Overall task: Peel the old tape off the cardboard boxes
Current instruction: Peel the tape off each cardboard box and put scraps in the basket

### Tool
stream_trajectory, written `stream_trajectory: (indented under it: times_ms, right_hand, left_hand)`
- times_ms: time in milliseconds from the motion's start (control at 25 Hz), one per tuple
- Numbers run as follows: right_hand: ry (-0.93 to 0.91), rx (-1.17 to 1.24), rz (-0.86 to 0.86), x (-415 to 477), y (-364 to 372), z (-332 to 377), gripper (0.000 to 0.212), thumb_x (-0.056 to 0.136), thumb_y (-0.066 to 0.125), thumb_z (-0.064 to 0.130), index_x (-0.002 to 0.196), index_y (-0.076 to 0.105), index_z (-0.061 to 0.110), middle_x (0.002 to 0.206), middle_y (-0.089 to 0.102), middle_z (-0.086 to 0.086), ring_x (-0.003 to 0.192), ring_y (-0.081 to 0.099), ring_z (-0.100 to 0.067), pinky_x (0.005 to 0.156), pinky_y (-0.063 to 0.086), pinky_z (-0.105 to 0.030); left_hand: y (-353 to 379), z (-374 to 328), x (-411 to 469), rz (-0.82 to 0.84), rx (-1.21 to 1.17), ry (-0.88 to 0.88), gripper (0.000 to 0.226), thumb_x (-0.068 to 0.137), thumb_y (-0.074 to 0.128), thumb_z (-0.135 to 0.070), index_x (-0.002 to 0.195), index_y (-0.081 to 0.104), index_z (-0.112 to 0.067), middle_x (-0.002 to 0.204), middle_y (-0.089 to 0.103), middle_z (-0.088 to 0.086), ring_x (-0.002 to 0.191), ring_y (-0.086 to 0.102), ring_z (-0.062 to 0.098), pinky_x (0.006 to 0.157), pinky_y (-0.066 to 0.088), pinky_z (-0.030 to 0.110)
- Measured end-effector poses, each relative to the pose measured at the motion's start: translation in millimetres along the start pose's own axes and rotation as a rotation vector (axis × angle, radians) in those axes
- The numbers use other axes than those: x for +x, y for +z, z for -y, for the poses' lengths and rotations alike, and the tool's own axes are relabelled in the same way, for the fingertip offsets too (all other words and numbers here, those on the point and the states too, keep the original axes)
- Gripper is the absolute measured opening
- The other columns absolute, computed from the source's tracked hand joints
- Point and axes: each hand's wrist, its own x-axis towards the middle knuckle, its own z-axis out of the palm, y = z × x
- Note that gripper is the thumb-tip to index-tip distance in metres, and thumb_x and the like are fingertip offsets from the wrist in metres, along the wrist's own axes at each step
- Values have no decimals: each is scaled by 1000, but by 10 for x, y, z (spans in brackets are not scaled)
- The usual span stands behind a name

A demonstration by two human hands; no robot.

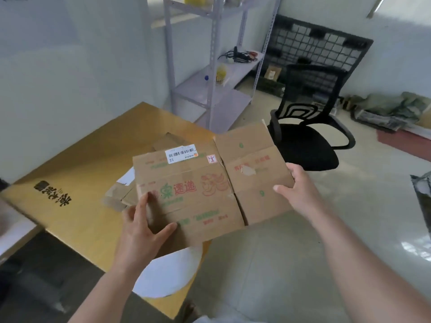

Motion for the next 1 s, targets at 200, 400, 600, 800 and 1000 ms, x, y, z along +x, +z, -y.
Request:
stream_trajectory:
  times_ms: [200,400,600,800,1000]
  right_hand:
    - [-152,-76,216,822,554,412,72,80,71,24,142,35,21,138,47,-1,122,47,-19,95,40,-33]
    - [-298,-47,411,1487,1123,750,73,81,73,22,143,33,18,146,40,-4,133,38,-19,100,34,-32]
    - [-407,-28,566,2132,1491,949,70,81,73,24,141,36,18,141,44,-5,124,44,-19,95,40,-34]
    - [-443,-164,662,2541,1760,900,72,80,73,31,140,35,16,138,45,-5,122,47,-22,91,42,-35]
    - [-539,-485,675,2544,1881,722,74,82,66,47,140,34,15,134,42,-10,120,44,-27,90,42,-37]
  left_hand:
    - [-45,119,75,-154,54,-207,84,74,74,-51,137,18,-46,131,30,-1,92,41,11,64,41,26]
    - [-38,105,95,-296,122,-402,88,75,69,-57,141,12,-43,131,29,-4,87,45,10,53,36,22]
    - [157,-80,265,-388,167,-561,93,75,67,-59,144,8,-44,129,25,-9,80,46,6,49,32,14]
    - [471,-103,504,-356,165,-759,91,77,68,-57,146,9,-43,134,27,-4,84,48,12,61,42,28]
    - [646,-28,501,-276,195,-916,92,79,64,-58,148,6,-42,144,25,-4,99,52,15,68,46,31]
